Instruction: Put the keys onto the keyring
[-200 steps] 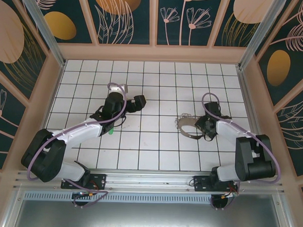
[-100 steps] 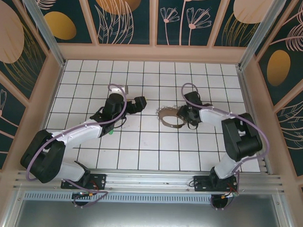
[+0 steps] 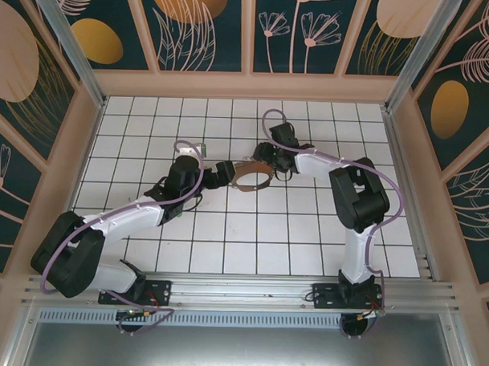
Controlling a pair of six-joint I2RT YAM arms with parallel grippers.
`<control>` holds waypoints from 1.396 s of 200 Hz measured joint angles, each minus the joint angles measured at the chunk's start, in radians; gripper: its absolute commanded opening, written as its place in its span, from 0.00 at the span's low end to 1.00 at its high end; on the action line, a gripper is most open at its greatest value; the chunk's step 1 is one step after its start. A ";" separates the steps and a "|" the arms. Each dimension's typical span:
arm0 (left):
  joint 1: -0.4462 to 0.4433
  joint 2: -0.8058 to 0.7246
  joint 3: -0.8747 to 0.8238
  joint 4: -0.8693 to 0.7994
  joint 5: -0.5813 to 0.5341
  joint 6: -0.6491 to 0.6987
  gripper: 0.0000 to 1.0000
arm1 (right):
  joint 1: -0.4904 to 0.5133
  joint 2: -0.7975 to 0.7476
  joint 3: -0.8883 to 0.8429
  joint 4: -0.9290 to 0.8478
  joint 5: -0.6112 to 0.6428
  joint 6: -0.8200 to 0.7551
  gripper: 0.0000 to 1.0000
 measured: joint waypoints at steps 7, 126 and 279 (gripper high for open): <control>0.000 0.000 0.000 0.001 -0.001 -0.005 0.99 | -0.001 -0.009 0.000 0.009 0.001 -0.007 0.73; -0.026 0.381 0.425 -0.156 0.219 0.203 0.88 | -0.176 -0.568 -0.586 0.081 -0.008 -0.009 0.95; -0.114 0.800 0.882 -0.520 0.327 0.500 0.67 | -0.344 -0.797 -0.775 0.078 -0.106 -0.006 0.95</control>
